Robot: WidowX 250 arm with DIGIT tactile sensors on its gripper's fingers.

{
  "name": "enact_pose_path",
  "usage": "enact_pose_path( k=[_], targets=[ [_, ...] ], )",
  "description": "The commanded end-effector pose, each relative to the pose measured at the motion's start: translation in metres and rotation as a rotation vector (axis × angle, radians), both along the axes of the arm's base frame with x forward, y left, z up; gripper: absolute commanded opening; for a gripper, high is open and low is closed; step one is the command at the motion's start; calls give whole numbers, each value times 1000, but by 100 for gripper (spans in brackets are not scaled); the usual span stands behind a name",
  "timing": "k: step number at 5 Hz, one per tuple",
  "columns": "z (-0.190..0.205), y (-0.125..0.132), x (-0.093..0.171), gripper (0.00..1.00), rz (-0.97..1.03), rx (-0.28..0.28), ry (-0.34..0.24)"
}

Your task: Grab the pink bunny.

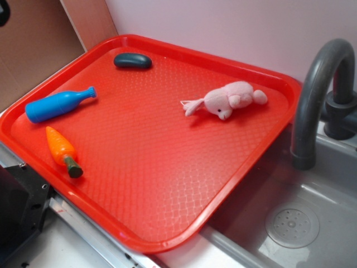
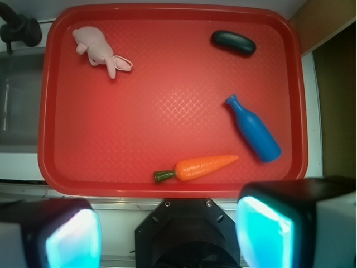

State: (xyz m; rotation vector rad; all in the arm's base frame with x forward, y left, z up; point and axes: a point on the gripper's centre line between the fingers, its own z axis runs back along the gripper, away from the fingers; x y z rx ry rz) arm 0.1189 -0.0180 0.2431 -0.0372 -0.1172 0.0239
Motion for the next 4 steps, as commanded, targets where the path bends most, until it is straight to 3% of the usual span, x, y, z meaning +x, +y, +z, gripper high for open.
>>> enact_pose_path(
  k=[1, 2, 3, 4],
  targets=[
    [0, 0, 0, 100, 0, 0, 0],
    [-20, -8, 42, 100, -166, 64, -141],
    [-30, -21, 67, 100, -279, 29, -217],
    [-47, -34, 96, 100, -341, -4, -255]
  ],
)
